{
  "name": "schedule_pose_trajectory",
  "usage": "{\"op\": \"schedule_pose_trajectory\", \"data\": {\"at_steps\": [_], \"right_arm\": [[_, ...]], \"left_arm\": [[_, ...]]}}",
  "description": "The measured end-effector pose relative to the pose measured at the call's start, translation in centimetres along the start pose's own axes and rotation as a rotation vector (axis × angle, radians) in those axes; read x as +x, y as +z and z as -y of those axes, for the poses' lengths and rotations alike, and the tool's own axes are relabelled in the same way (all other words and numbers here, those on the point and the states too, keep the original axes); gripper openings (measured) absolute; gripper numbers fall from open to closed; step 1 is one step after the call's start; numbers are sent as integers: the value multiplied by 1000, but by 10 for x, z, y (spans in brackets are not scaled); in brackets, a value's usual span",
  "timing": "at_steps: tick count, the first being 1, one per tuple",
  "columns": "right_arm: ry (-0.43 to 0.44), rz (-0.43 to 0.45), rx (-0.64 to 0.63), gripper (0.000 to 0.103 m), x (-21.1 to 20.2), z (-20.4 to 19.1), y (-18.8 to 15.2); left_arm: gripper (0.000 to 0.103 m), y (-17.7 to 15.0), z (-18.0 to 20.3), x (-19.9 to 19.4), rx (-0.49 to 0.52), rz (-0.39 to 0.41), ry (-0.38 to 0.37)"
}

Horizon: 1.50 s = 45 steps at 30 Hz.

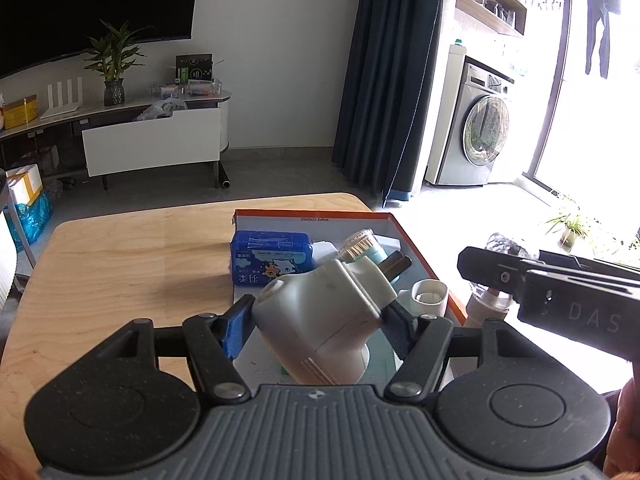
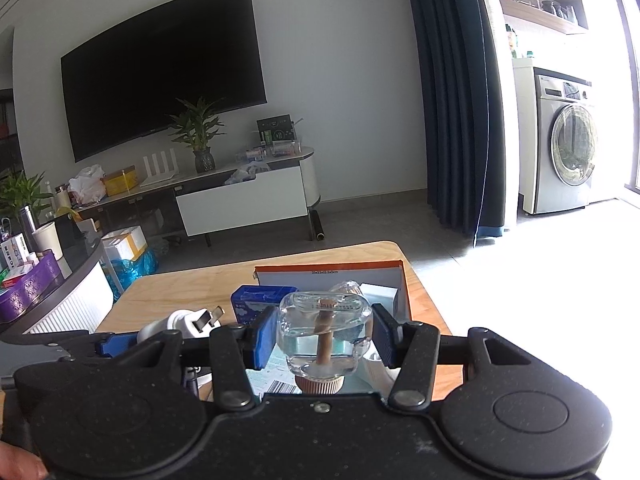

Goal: Organize rigid objects
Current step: 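Hold both items over the tray and lower them toward its floor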

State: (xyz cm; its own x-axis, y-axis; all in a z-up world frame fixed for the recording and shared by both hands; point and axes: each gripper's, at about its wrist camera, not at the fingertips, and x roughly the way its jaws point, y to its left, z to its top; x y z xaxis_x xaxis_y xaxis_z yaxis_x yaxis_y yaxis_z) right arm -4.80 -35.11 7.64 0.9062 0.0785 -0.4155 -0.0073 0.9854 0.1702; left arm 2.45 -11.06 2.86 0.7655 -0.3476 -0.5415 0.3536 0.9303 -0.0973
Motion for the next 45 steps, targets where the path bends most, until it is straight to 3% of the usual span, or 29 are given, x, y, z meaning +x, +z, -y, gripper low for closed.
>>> {"op": "schedule_pose_trajectory", "data": {"at_steps": [45], "right_arm": [[-36, -40, 0, 60, 27, -3, 7]], "left_arm": [[68, 12, 4, 27, 6, -59, -39]]}}
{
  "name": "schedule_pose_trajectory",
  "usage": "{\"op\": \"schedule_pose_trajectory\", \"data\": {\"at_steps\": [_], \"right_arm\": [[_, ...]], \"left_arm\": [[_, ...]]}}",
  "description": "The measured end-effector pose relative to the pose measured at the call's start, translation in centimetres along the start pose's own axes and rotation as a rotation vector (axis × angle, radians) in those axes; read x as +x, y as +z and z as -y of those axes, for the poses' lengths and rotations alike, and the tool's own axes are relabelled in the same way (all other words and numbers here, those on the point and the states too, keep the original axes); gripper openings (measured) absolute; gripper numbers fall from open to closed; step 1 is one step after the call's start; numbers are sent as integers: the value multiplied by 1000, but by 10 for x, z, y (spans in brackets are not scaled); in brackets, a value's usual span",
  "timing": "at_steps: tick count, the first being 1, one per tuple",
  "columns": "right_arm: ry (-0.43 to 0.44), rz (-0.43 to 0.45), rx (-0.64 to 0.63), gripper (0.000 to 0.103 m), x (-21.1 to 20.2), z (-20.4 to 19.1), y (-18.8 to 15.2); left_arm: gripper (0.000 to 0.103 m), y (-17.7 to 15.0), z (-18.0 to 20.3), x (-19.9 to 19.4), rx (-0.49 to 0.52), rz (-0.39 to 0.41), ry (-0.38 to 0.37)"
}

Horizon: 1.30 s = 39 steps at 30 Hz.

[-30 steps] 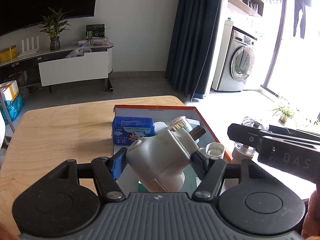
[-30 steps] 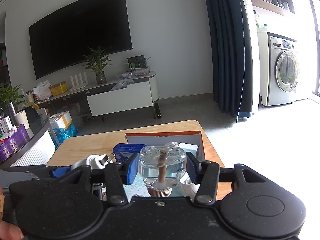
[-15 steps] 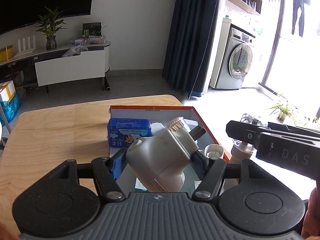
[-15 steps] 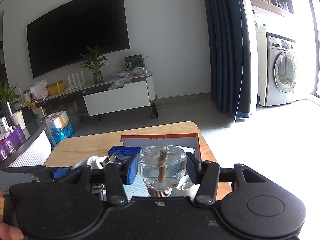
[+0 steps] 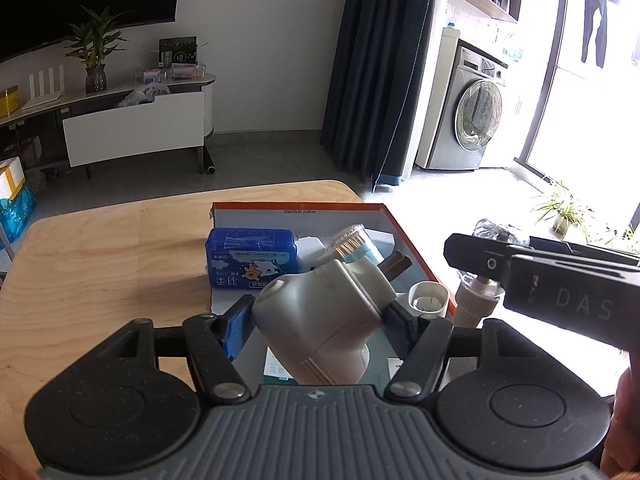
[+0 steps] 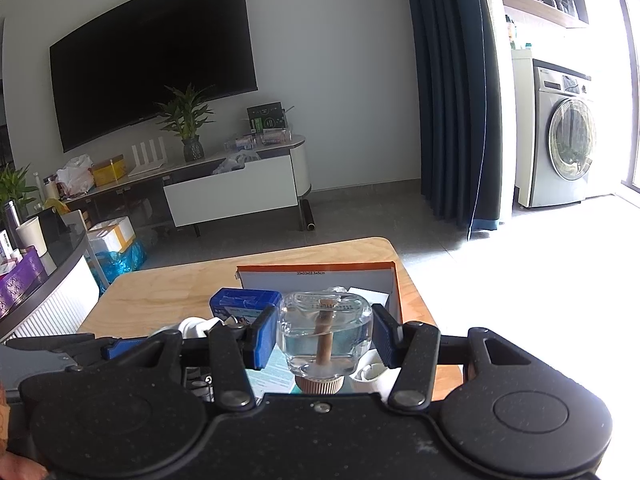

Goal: Organize rigid objects
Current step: 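Hold both items over the tray and lower them toward its floor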

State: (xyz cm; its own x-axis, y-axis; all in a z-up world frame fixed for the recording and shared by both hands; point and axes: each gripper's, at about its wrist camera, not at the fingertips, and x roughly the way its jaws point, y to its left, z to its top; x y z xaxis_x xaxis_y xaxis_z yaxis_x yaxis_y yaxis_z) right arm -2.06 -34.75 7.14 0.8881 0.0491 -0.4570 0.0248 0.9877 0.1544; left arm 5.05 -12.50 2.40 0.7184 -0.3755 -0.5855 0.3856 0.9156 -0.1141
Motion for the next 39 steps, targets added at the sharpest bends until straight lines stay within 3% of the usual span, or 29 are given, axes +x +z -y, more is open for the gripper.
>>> {"op": "schedule_pose_trajectory", "data": {"at_steps": [39], "right_arm": [[-5, -18, -1, 60, 12, 4, 2]], "left_arm": [[68, -3, 5, 12, 5, -23, -12]]}}
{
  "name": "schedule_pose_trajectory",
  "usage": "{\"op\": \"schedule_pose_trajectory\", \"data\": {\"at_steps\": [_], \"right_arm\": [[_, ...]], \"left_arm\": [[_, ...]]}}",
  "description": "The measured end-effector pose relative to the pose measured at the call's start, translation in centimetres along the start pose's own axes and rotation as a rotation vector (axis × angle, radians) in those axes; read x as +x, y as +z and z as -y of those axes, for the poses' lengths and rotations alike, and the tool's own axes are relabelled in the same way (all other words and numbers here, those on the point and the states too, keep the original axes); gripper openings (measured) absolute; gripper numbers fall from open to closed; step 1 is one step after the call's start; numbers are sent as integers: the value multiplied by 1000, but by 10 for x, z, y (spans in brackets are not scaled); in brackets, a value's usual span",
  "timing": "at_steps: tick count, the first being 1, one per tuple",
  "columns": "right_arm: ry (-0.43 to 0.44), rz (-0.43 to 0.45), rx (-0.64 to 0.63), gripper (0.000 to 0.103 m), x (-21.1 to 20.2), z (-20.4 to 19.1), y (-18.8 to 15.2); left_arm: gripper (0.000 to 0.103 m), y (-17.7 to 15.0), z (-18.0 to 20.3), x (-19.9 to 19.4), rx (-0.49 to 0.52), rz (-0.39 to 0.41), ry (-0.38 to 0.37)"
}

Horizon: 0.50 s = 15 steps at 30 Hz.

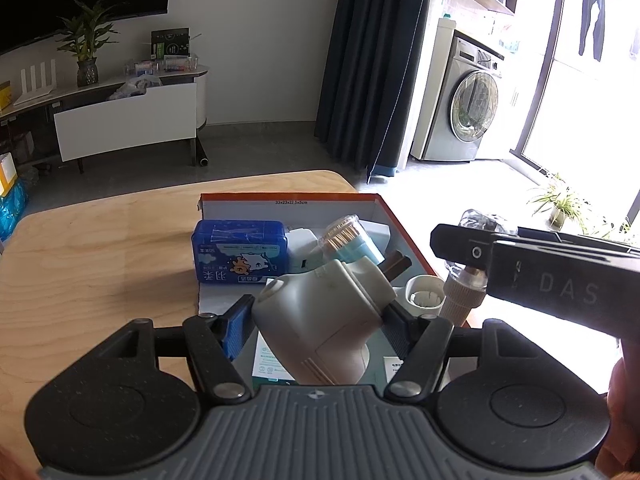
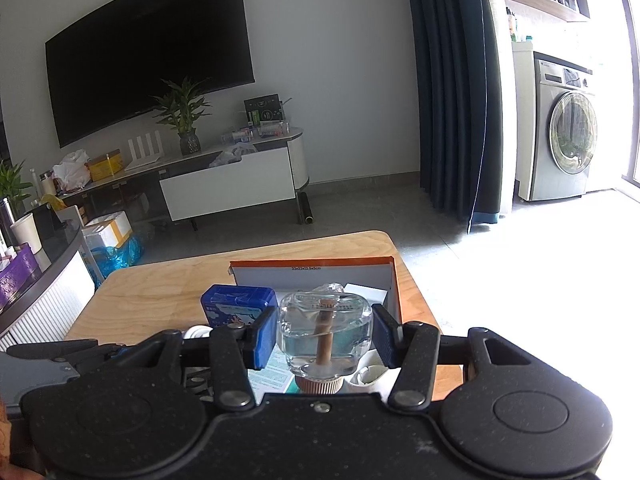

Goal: Organize rigid objects
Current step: 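Hold both items over the tray and lower them toward its floor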

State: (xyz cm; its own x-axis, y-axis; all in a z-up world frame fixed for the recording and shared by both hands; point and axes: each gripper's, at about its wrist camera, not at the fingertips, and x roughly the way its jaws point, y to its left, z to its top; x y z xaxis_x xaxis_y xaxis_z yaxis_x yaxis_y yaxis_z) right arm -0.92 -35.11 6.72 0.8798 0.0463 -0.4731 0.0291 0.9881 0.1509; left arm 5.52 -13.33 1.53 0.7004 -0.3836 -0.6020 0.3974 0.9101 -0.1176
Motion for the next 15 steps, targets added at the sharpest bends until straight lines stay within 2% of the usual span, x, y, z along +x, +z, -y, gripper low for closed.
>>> {"op": "schedule_pose_trajectory", "data": {"at_steps": [15], "right_arm": [[-1, -25, -3, 60, 13, 0, -1]], "left_arm": [[68, -1, 1, 6, -1, -13, -5]]}}
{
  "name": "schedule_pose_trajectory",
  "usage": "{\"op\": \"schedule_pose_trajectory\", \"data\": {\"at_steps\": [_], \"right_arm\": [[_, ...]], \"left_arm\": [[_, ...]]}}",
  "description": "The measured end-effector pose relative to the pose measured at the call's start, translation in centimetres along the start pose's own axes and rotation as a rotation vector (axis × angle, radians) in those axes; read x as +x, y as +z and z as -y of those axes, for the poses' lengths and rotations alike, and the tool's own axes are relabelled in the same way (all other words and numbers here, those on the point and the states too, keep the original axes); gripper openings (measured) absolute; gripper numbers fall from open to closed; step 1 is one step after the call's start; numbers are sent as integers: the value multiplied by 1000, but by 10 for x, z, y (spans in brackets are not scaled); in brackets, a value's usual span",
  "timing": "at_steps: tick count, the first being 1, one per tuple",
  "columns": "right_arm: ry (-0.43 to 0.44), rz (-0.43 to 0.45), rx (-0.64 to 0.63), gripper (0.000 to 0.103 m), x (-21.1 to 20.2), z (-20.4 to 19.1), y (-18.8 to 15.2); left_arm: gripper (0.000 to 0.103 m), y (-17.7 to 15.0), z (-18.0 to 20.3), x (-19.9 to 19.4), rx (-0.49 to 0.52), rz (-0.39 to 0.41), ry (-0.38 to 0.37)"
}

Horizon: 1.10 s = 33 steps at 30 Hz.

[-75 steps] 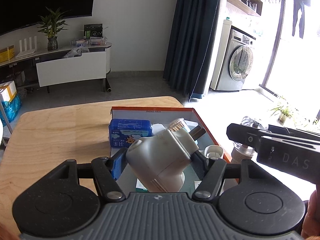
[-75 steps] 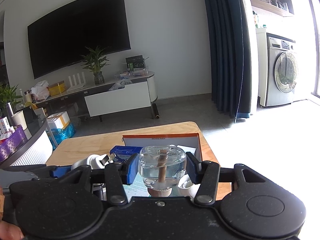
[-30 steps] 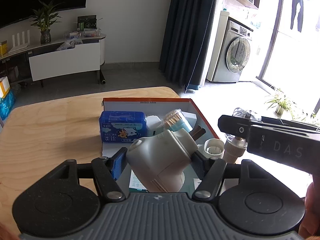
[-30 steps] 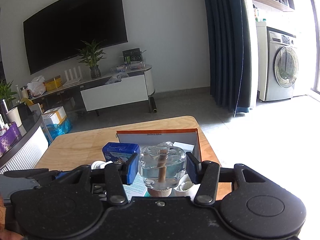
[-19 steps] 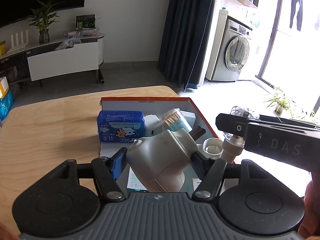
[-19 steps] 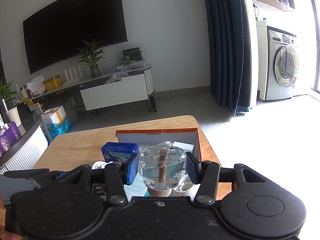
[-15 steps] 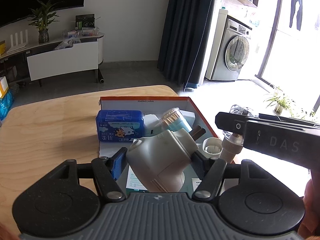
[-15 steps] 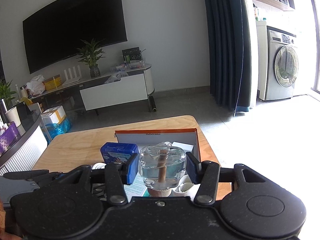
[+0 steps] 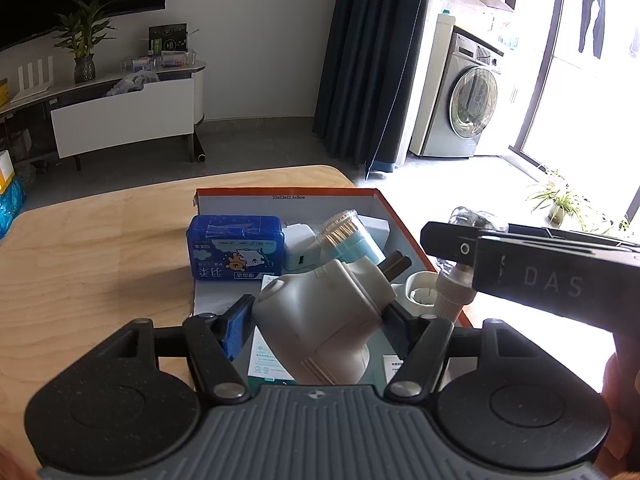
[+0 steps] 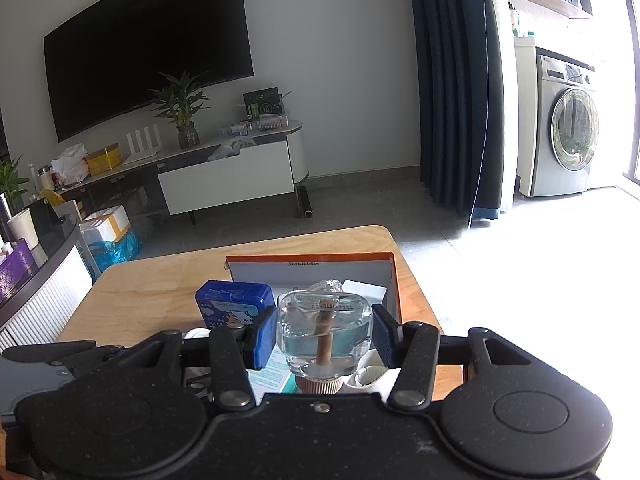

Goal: Organize rigid objects
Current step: 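Hold both items over the tray and lower them toward its floor, then open both tools to release the socket and bottle into the tray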

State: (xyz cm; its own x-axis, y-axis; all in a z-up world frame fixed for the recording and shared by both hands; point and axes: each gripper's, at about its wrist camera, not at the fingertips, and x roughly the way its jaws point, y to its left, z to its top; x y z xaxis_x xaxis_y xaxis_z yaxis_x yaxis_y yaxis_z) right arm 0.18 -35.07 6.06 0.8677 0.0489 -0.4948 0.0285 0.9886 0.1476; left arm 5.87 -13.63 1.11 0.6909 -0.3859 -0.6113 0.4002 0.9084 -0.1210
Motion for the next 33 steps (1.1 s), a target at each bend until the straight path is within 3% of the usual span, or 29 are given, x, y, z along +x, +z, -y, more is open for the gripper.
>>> {"op": "schedule_pose_trajectory", "data": {"at_steps": [24, 26, 27, 28, 33], "right_arm": [[11, -60, -6, 60, 22, 2, 8], [29, -54, 0, 63, 24, 3, 9], [34, -38, 9, 72, 22, 4, 10], [30, -27, 14, 74, 21, 5, 11], [7, 14, 43, 74, 14, 13, 15]], "left_arm": [[68, 1, -7, 3, -5, -16, 8], [68, 1, -7, 3, -5, -18, 11], [68, 1, -6, 3, -4, -19, 12], [68, 0, -6, 3, -4, -20, 12], [68, 1, -5, 5, 0, -23, 10]]}}
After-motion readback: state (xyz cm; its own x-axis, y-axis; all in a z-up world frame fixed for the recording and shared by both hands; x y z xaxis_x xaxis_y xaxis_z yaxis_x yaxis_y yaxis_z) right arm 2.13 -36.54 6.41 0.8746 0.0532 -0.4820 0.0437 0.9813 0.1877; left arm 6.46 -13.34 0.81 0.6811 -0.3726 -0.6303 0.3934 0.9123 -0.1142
